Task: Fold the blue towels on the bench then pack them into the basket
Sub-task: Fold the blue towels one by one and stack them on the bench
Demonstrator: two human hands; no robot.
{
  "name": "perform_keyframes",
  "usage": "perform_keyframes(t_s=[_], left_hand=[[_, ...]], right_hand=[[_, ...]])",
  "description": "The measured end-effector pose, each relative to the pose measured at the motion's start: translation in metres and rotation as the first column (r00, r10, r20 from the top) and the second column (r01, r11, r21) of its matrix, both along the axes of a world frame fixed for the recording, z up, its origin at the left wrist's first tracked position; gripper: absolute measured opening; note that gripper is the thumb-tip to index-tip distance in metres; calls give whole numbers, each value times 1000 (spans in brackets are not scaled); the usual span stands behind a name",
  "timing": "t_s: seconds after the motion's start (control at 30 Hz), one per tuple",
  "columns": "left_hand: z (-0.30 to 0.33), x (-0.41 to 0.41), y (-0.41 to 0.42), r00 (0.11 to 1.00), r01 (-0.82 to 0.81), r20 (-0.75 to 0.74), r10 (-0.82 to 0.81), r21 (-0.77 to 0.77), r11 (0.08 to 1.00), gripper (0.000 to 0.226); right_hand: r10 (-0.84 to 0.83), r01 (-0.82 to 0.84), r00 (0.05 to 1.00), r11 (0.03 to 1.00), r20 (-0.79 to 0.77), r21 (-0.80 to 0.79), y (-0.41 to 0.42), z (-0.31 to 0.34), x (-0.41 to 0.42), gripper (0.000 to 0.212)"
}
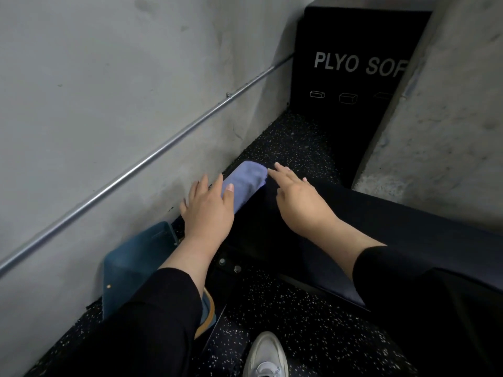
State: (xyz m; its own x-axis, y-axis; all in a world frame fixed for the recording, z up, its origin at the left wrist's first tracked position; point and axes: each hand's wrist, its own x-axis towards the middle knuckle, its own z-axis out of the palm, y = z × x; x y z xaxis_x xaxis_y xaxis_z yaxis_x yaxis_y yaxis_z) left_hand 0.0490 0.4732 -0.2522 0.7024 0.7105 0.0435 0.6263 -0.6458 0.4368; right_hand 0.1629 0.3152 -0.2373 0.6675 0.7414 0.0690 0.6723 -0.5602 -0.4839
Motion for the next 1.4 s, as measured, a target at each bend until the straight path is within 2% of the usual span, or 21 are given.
perform_keyframes(t_s=[0.07,0.17,0.33,0.47,0.63,0.8,0.93,1.07,1.17,1.3,1.4], left_hand=[[20,9,-16,992,38,115,-43,50,998,52],[53,28,-56,946,155,283,-156,29,988,43],[102,54,-160,858,413,354,-373,-40,910,39],[127,48,-261,773,592,357,-524,-109,799,37],[122,33,-366,737,672,337,-586,-276,687,31],[99,28,-421,674,738,207,-710,-230,634,35],[86,29,-447,626,775,118,-771,-205,598,37],[77,39,-467,594,797,87,-800,-196,571,37],[74,48,-479,582,804,87,-808,-209,557,38],[71,56,-491,566,813,77,-821,-218,540,38],[68,62,-495,558,816,65,-827,-222,533,38]], right_hand=[[-66,66,998,996,-8,67,-35,8,-4,52],[-164,165,986,982,-23,93,-101,22,-15,47],[-367,363,930,925,17,108,-233,41,-33,38],[-489,488,867,872,96,36,-340,50,-54,29],[-638,642,759,767,128,15,-437,53,-72,26],[-646,670,737,737,198,-87,-495,49,-82,25],[-676,732,674,668,298,-138,-533,43,-76,35],[-690,778,626,581,363,-239,-557,40,-64,32],[-684,780,626,560,374,-280,-561,34,-54,27],[-625,677,728,593,280,-436,-555,25,-47,45],[-610,673,733,585,301,-452,-551,21,-45,27]])
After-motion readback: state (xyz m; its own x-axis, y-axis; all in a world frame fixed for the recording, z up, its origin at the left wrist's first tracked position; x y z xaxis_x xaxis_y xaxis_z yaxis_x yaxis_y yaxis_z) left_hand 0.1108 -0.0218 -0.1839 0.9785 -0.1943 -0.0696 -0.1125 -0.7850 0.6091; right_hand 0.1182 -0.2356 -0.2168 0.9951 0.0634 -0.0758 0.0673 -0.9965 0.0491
